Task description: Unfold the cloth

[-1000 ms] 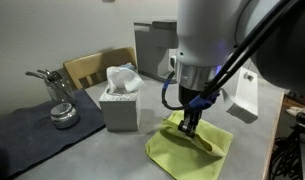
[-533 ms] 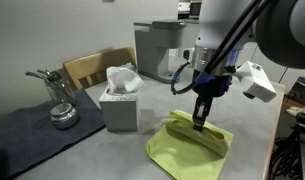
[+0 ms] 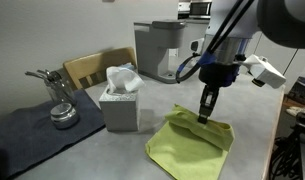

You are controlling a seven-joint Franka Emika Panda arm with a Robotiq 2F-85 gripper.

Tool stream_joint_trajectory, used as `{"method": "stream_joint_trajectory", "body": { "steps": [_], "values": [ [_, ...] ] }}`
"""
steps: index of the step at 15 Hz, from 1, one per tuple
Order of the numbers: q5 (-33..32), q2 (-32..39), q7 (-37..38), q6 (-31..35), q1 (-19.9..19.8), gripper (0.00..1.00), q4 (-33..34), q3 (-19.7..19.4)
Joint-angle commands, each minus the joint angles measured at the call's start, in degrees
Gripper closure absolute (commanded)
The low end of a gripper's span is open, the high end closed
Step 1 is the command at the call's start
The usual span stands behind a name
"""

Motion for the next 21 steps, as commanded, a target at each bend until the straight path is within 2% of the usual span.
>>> {"method": "stream_joint_trajectory", "body": {
  "steps": [1, 5, 10, 16, 21],
  "values": [
    [0.0, -4.4, -1.3, -0.2, -1.1, 0.99, -3.5, -0.6],
    [-2.0, -7.0, -0.1, -0.5, -1.1, 0.99, -5.3, -2.3],
    [-8.3, -9.4, 1.1, -0.9, -1.6, 0.99, -7.5, -4.8],
    [-14.1, -8.9, 0.5, -1.6, -2.4, 0.99, -7.6, -7.0],
    [-15.5, -8.6, 0.1, -2.3, -3.2, 0.99, -7.0, -8.2]
  ]
}}
